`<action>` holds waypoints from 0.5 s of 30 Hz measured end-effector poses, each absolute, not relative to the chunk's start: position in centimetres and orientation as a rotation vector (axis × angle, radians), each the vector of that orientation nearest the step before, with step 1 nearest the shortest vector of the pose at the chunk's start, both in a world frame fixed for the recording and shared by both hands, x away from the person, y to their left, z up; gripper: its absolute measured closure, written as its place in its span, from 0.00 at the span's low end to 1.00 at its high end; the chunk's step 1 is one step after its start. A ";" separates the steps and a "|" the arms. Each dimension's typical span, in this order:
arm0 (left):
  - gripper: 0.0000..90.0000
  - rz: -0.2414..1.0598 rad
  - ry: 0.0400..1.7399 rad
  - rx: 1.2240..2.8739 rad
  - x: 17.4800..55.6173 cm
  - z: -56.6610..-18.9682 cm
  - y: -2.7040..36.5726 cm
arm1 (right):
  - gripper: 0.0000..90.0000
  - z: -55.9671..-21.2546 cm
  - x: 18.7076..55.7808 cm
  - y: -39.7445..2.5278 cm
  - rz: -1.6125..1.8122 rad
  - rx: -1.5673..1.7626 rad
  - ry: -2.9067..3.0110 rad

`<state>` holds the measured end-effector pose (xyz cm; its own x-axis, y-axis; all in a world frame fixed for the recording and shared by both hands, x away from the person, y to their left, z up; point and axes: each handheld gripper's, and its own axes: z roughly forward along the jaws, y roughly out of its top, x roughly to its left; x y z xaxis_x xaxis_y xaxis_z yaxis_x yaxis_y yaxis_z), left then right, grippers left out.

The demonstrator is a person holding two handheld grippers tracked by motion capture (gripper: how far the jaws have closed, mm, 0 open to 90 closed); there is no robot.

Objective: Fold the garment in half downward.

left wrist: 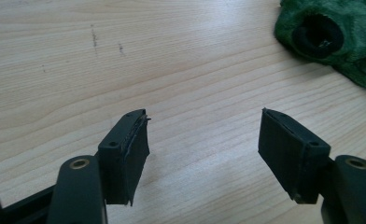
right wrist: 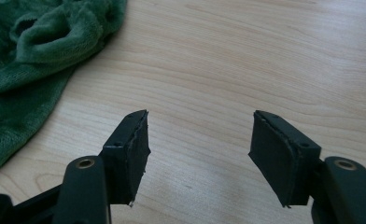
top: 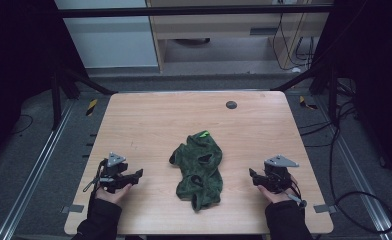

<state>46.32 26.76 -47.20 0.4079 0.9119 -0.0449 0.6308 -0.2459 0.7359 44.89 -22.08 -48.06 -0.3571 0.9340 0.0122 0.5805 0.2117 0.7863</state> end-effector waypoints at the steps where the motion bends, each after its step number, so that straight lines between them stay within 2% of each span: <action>1: 0.36 0.522 1.310 1.978 46.3 -47.2 26.8 | 0.42 -48.0 44.8 -22.0 0.989 1.397 2.025; 15: 0.33 0.540 1.279 1.986 46.0 -46.1 25.9 | 0.44 -46.6 45.1 -21.3 1.029 1.346 2.058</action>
<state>45.99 25.90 -46.06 0.4247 0.9049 -0.0273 0.6117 -0.2645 0.7455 45.15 -21.32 -46.56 -0.4072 0.9132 0.0139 0.5591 0.2372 0.7944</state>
